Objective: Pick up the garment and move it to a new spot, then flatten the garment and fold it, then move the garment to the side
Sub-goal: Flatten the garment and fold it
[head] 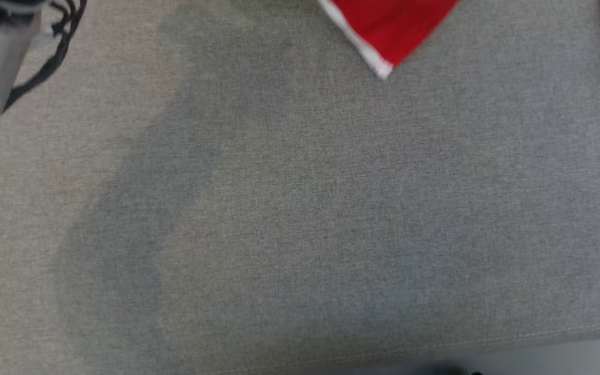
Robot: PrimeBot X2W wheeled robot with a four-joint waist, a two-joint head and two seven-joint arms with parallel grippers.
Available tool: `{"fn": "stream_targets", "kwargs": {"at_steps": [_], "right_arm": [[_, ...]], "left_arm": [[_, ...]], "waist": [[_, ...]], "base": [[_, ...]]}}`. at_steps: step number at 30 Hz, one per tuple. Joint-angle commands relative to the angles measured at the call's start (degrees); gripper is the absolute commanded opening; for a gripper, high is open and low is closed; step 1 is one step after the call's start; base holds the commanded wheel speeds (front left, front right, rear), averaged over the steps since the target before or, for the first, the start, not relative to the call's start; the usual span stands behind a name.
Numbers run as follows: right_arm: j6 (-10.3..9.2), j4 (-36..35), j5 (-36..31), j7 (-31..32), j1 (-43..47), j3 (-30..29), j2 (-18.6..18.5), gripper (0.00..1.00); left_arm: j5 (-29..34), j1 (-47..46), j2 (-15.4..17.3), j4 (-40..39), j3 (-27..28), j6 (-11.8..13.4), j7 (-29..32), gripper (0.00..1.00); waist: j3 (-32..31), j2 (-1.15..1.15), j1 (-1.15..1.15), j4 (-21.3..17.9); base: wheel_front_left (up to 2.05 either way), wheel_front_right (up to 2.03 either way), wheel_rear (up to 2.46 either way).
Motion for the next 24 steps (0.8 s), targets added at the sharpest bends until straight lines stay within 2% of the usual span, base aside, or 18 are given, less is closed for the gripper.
{"fn": "stream_targets", "kwargs": {"at_steps": [1, 6, 10, 13, 20, 24], "right_arm": [[0.00, 0.81, -1.03, -0.37, -2.81, -0.32, -0.64, 0.00], [0.00, 0.93, -3.21, -0.43, -7.75, -1.61, -2.19, 0.00], [0.01, -2.24, -3.11, -0.41, -3.98, -3.49, -2.17, 0.00], [0.00, -6.53, -1.63, -0.42, 1.94, -5.06, -2.50, 0.00], [0.01, -16.12, 1.20, -0.44, 22.25, -9.81, -0.37, 0.00], [0.00, -19.73, 0.40, -0.44, 34.33, -9.17, 1.76, 0.00]], "left_arm": [[1.21, -2.61, -1.37, 1.77, 0.14, -0.21, -2.02, 0.00], [3.22, -6.46, -4.70, 5.02, -0.29, -0.58, -9.81, 0.00], [3.02, -1.73, -3.12, 1.92, -2.04, -0.63, -11.75, 0.00], [2.66, 4.38, -0.12, -2.48, -3.31, -0.62, -12.21, 0.00], [5.81, 26.26, 4.82, -12.93, 1.97, -0.62, -12.12, 0.00], [10.01, 40.83, 6.65, -17.39, 4.94, -0.62, -12.12, 0.00]], "waist": [[4.92, 0.00, -0.01, -1.44], [6.04, 0.00, -0.01, -1.29], [6.35, 0.00, -0.01, -0.98], [5.93, 0.00, -0.01, -0.31], [1.30, 0.00, -0.01, 0.81], [-2.56, 0.00, -0.01, 0.26]], "base": [[0.00, 0.00, 0.00], [0.00, 0.00, 0.00], [0.00, 0.00, 0.00], [0.00, 0.00, 0.00], [0.00, 0.00, 0.00], [0.00, 0.00, 0.00]]}}
